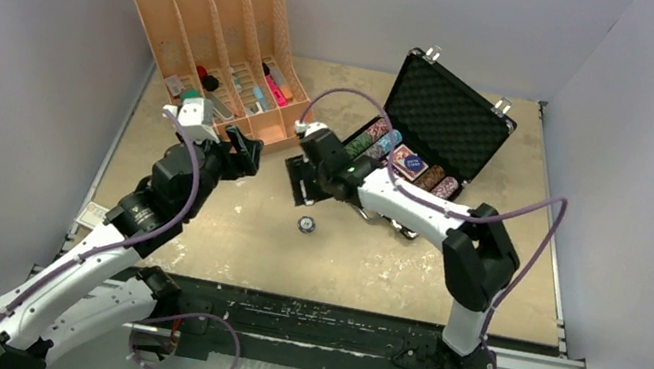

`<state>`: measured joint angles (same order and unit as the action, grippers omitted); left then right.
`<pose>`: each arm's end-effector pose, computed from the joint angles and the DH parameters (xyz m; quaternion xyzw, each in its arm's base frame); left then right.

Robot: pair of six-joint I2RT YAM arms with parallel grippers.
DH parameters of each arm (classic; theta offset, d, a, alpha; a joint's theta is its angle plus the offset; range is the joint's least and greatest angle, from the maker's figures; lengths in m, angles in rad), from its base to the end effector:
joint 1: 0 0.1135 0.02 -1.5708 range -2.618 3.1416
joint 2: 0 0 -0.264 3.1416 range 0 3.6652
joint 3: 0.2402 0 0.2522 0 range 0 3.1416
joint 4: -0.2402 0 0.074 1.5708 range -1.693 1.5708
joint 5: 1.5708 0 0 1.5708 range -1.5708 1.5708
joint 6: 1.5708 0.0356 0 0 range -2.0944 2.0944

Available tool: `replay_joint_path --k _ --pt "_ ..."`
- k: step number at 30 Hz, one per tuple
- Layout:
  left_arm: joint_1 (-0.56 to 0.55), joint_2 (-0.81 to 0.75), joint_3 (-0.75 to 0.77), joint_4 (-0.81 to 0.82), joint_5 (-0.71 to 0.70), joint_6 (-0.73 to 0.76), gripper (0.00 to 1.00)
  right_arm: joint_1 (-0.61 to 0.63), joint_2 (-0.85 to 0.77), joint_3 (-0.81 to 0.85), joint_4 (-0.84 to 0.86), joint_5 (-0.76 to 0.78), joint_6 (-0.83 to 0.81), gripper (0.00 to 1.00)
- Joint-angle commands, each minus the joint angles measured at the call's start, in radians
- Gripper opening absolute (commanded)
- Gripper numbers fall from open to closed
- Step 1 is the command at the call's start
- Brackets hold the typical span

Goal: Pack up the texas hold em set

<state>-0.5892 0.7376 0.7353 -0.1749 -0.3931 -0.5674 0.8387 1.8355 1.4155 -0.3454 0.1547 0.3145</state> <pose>0.1530 -0.0859 0.3316 -0.1171 0.7535 -0.2186 0.6089 0.2821 0.3057 0.2476 -0.2084 0.8938 0.1534 0.3663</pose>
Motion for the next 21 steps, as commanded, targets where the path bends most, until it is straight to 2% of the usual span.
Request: replay_joint_path --k 1,4,11,18,21 --pt "0.006 -0.037 0.045 -0.014 -0.171 -0.051 0.69 0.072 0.052 0.03 -0.047 0.017 0.093 0.73" --pt "0.006 -0.045 0.047 -0.042 -0.237 -0.065 0.69 0.1 0.088 0.051 -0.063 0.028 0.104 0.76" --pt "0.006 -0.036 0.044 -0.043 -0.23 -0.066 0.69 0.11 0.143 0.064 -0.115 0.061 0.135 0.78" --pt "0.006 -0.033 0.04 -0.039 -0.22 -0.065 0.69 0.111 0.191 0.081 -0.14 0.046 0.136 0.7" --pt "0.006 -0.033 0.04 -0.04 -0.221 -0.063 0.69 0.112 0.212 0.085 -0.153 0.038 0.139 0.63"
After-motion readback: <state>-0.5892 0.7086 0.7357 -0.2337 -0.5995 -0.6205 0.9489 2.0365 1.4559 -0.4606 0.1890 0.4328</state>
